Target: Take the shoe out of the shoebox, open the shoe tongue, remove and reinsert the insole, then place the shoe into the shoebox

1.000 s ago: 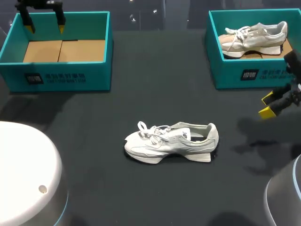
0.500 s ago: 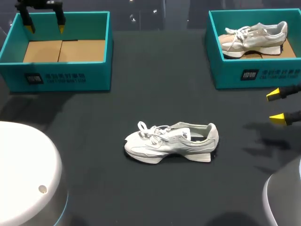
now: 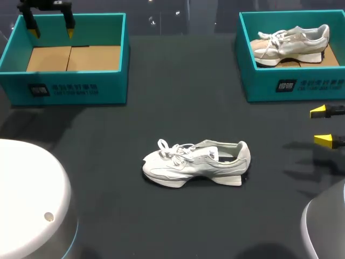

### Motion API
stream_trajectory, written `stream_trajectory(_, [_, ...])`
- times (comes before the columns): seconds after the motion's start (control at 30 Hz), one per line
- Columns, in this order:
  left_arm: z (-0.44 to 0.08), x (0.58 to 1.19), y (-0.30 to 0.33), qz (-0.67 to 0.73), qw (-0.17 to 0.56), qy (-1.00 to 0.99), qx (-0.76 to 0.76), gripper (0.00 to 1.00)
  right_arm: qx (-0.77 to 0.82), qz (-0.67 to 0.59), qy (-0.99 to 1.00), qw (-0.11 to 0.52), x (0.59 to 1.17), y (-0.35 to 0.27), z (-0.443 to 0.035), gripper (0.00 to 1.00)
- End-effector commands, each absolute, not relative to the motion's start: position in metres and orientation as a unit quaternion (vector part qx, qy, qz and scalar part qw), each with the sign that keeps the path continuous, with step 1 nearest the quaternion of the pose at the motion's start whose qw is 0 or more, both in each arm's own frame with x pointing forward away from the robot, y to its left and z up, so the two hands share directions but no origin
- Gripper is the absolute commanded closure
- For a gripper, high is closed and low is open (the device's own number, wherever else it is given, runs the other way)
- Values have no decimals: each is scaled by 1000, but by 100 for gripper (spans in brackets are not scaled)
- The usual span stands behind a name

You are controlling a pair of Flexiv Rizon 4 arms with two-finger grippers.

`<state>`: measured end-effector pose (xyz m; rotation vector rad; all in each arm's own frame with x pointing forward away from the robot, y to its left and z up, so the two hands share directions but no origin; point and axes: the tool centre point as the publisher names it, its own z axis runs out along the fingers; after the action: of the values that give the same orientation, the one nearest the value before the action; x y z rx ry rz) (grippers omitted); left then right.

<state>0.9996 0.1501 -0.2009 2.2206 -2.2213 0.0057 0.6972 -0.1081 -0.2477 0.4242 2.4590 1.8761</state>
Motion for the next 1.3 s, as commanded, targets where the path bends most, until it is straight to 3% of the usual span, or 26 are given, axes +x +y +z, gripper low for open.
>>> stream_trajectory(0.03, [-201, 1000, 150, 1, 0, -707, 707, 0, 135, 589, 797, 19, 696, -115, -245, 0])
stream_trajectory(1.3, [-201, 1000, 150, 1, 0, -707, 707, 0, 78, 552, 828, 55, 693, -133, -349, 0])
